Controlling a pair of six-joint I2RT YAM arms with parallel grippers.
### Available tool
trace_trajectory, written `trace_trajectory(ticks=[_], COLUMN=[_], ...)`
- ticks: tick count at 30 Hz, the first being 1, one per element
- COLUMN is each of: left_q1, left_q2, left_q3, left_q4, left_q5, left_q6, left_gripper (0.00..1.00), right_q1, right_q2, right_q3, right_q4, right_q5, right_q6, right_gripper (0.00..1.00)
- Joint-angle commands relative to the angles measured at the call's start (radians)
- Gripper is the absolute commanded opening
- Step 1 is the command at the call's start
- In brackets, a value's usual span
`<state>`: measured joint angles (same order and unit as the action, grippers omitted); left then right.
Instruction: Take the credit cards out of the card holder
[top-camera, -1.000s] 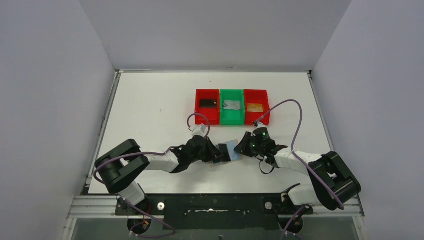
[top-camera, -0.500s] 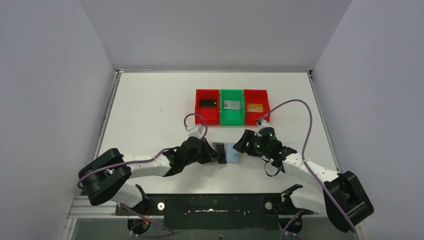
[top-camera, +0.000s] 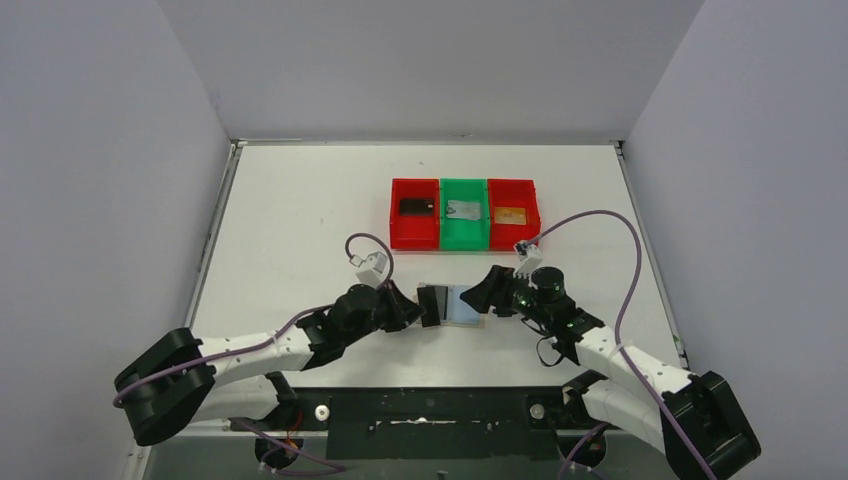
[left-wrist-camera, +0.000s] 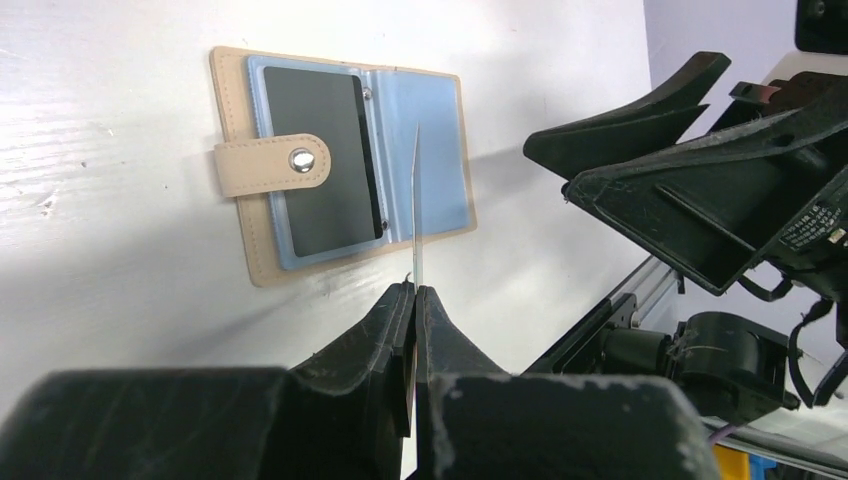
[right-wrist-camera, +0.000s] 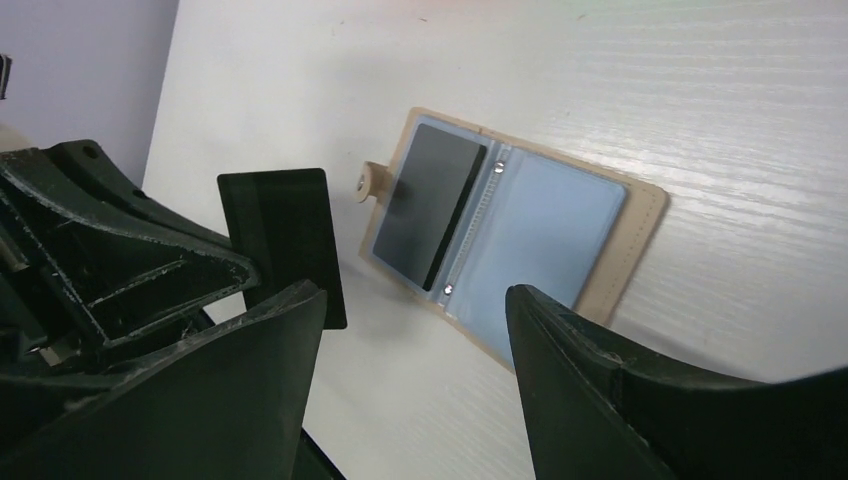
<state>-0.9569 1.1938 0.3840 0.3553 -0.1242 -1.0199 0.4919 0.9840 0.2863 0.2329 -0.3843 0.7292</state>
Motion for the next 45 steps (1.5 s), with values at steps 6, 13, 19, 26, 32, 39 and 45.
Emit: trace_trajectory(ticks=[6, 13, 19, 26, 32, 39, 45], left_q1=[-0.004, -0.002, 0.003, 0.021, 0.04, 0.053, 0.062], left_q2=[-0.161, -0.205, -0.23, -0.26, -0.262, -0.26, -0.284], left_q3=[-0.095, -0.114, -0.139, -0.142, -0.151, -0.152, -0.147], left_q4=[0.191, 0.258, 0.343, 0.296, 0.304, 0.306, 0.26], left_q5=[0.025, 0.09, 0.152, 0.138, 0.161, 0.172, 0.147], left_q6=[0.057, 0.073, 0.067, 0.065, 0.059, 0.058, 0.06], left_gripper=[0.0, 0.0, 0.0, 0.0, 0.0, 0.0, 0.21], right_q1=[0.03, 0.115, 0.11, 0.104, 0.086, 0.073, 0.058], right_q2=[0.102, 0.225, 0.266, 0.248, 0.224, 0.207, 0.192], right_q3=[0.045, 0.111, 0.114, 0.096, 0.082, 0.077, 0.076], right_q4=[0.347, 0.438, 0.549, 0.653, 0.685, 0.694, 0.677], right_q5=[-0.294, -0.365, -0.429, -0.522, -0.533, -0.538, -0.532], right_q6=[0.081, 0.102, 0.154, 0.21, 0.236, 0.242, 0.228], right_gripper=[0.68, 0.66, 0.57, 0.39, 0.23, 0.08, 0.0])
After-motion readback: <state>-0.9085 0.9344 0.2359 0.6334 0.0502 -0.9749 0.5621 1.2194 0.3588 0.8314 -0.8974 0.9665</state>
